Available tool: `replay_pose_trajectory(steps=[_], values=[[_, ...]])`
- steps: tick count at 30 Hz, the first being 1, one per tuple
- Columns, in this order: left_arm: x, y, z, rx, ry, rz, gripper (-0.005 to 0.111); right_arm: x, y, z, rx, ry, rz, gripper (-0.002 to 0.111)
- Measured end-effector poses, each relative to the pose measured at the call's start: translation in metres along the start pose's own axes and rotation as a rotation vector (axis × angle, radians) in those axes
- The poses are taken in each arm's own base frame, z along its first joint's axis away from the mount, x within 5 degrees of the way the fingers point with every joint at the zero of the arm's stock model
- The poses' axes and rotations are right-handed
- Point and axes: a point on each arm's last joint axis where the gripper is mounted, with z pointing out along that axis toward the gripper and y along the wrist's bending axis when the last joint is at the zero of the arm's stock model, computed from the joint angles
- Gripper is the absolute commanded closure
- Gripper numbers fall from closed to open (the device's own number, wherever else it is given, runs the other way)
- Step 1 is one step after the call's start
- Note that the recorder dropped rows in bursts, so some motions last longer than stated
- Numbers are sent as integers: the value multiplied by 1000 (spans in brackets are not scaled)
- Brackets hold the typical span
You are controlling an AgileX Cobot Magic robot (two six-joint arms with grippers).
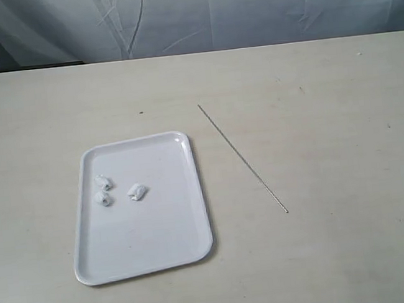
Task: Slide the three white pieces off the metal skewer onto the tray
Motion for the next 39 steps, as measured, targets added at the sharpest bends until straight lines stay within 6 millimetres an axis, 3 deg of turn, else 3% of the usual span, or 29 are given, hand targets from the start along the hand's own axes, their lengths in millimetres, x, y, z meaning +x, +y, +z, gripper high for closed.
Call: replay_pose_trajectory(steps=[3, 5, 9, 12, 26, 30, 39], values=[[7, -5, -11, 2, -21, 9, 63, 23, -19, -19, -19, -42, 5, 89], [22, -6, -13, 20, 8, -9, 63, 41, -23, -25, -59, -13, -17, 89], [58, -5, -12, 39, 104, -55, 63, 72, -24, -24, -76, 113, -45, 89], [73, -5, -12, 45, 148, -72, 63, 84, -27, -24, -36, 204, -54, 89], [78, -9, -14, 107, 164, -92, 64, 87, -29, -25, -14, 234, -57, 89], [80, -17, -15, 193, 184, -111, 65, 87, -29, -25, -14, 234, -57, 89], [80, -19, -16, 228, 172, 37, 65, 83, -34, -30, 87, 165, -5, 89]])
